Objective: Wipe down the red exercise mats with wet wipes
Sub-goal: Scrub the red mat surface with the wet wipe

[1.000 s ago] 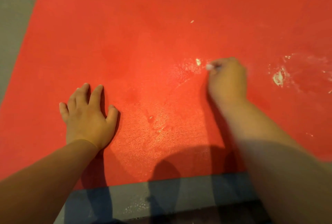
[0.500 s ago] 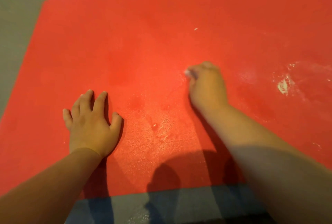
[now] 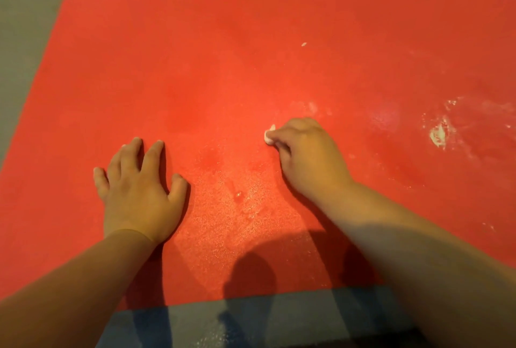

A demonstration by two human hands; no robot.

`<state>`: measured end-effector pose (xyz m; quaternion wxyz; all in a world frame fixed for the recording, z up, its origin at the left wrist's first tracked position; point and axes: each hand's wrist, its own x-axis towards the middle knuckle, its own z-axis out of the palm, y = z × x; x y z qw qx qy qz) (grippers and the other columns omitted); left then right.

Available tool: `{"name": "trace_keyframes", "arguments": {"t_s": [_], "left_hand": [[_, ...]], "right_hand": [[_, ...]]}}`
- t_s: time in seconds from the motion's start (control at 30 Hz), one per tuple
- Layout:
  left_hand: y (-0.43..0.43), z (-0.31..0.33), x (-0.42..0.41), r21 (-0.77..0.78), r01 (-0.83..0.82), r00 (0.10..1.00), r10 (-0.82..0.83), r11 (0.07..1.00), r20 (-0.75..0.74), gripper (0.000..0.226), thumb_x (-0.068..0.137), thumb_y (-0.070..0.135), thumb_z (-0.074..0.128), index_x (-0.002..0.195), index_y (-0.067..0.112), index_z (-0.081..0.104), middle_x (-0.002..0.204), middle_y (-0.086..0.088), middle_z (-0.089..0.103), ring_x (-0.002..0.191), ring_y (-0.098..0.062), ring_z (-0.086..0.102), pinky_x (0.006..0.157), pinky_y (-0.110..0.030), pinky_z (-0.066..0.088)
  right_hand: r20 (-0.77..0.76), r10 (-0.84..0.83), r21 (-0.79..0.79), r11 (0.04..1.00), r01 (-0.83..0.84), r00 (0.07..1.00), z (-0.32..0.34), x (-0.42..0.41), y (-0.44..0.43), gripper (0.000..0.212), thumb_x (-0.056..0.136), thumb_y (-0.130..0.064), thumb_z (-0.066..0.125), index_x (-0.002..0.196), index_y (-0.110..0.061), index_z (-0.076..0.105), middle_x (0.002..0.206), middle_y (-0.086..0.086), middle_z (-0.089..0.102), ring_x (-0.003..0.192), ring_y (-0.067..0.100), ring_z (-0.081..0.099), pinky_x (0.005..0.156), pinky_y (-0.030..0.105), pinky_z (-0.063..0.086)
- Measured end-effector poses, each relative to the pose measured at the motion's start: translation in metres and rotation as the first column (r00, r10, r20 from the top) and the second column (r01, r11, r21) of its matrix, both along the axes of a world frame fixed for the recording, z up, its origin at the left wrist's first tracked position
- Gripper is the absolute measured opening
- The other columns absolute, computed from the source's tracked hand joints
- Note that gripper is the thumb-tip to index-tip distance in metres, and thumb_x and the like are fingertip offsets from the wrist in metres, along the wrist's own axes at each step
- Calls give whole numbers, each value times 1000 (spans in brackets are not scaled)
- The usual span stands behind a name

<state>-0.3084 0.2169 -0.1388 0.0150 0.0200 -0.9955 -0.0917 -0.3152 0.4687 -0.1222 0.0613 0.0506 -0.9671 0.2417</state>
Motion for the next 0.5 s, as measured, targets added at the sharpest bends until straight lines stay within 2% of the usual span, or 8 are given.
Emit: {"name": "trace_keyframes", "arguments": {"t_s": [0.07,0.13,0.2,0.27,0.33,0.4,0.43,0.5], "left_hand": [[-1,0,0,-1,2,1000,-2,1000,1,69,78,50,34,140,22,42,150,-12,31,139,-31,22,114,-58,8],[-1,0,0,-1,3,1000,-3,1000,6,69,78,50,33,141,22,41,150,-11,31,140,-31,21,115,-58,8],[-1,0,-1,0,2,1000,-2,1000,11,69,78,51,33,141,23,41,151,-11,30,140,-30,20,115,-58,7],[-1,1,0,0,-1,1000,1,1000,16,69,79,51,33,142,23,40,151,-10,29,141,-29,19,115,-57,7],[-1,2,0,2,-4,1000,4,1000,18,69,79,51,33,142,22,40,151,-10,29,141,-29,19,115,-58,7],[-1,2,1,3,1,1000,-1,1000,18,70,78,51,32,142,22,40,151,-11,29,141,-29,19,115,-58,7],[-1,1,1,4,4,1000,-4,1000,20,70,78,51,32,142,22,40,152,-11,29,141,-29,19,115,-57,7],[0,1,1,8,3,1000,-3,1000,22,70,79,51,32,142,23,40,152,-11,28,141,-29,19,115,-57,6]], "right_hand": [[14,-1,63,998,0,1000,6,-9,22,22,83,-5,59,96,-15,74,95,10,68,94,29,59,85,31,36],[17,-238,108,966,235,971,5,-38,54,27,84,-5,54,99,-14,74,104,14,65,99,32,58,86,30,37],[8,-435,80,898,433,900,4,-60,66,28,86,-6,51,104,-9,72,107,18,61,101,35,57,85,33,41],[7,-391,62,919,390,920,2,-60,33,27,88,-7,50,105,-8,71,106,17,59,102,33,55,85,33,40],[-4,-204,21,979,204,979,0,-36,-8,23,88,-8,53,100,-12,72,98,12,61,97,30,54,82,32,39],[-14,-65,-14,998,65,998,1,-8,-19,15,86,-11,60,93,-11,74,87,9,60,87,29,55,76,31,41],[-1,-49,-17,999,49,999,2,-3,-9,13,86,-13,62,91,-11,74,84,9,60,84,29,56,75,31,41],[-2,-145,19,989,145,989,5,-10,24,14,87,-16,63,93,-12,74,88,12,60,85,30,58,77,31,38]]}}
